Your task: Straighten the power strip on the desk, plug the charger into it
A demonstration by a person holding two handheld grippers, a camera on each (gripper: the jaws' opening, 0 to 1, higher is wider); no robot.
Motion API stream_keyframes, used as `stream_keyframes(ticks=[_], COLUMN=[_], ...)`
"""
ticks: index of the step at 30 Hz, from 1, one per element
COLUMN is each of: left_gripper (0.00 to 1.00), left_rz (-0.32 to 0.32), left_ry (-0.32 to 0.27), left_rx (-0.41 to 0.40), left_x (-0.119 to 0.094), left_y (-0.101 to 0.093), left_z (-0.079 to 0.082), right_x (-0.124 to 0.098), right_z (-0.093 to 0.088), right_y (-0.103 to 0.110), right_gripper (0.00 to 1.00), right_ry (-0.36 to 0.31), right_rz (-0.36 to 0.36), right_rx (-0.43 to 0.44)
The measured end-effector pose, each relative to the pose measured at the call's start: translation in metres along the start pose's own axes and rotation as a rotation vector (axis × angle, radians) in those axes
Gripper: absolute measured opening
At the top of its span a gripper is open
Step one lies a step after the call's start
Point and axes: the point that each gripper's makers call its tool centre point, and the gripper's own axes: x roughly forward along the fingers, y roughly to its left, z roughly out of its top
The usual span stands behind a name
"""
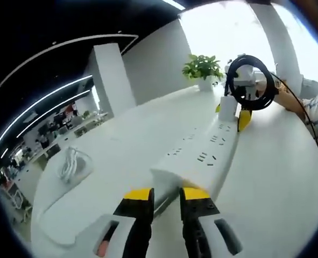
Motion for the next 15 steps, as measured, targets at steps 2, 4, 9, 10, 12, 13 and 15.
stream_keyframes(ticks=[2, 4, 9, 10, 12, 13, 15], left_gripper=[0.18, 0.17, 0.15, 0.14, 0.12, 0.12, 0.12], left_rz=[0.0, -0.002, -0.013, -0.016, -0.026, -0.033, -0.045], left_ry=[0.003, 0.003, -0.008, -0.009, -0.008, -0.007, -0.012], left_rx=[-0.002, -0.014, -0.037, -0.038, -0.039, -0.037, -0.04], left_x=[-0.0003, -0.0009, -0.0029, -0.003, -0.0032, -0.0044, -0.0082], left_y=[0.0006, 0.001, -0.0002, -0.001, -0.0036, -0.0047, -0.0051], left_z=[-0.0001, 0.0013, 0.004, 0.004, 0.0038, 0.0042, 0.0064], right_x=[0.0003, 0.0005, 0.0005, 0.0006, 0.0005, 0.0002, -0.0007], right_z=[-0.0001, -0.0002, -0.0002, -0.0002, -0.0001, -0.0001, -0.0001], right_y=[0.0002, 0.0004, 0.0002, 0.0002, 0.0, -0.0004, -0.001], right_gripper=[0.44, 0.44, 0.44, 0.44, 0.44, 0.44, 0.44], right_ry=[0.001, 0.002, 0.002, 0.002, 0.001, -0.001, -0.007], right_rz=[-0.001, -0.002, -0.003, -0.003, -0.002, -0.001, 0.004], right_rx=[-0.001, -0.001, 0.002, 0.002, 0.002, 0.001, 0.005])
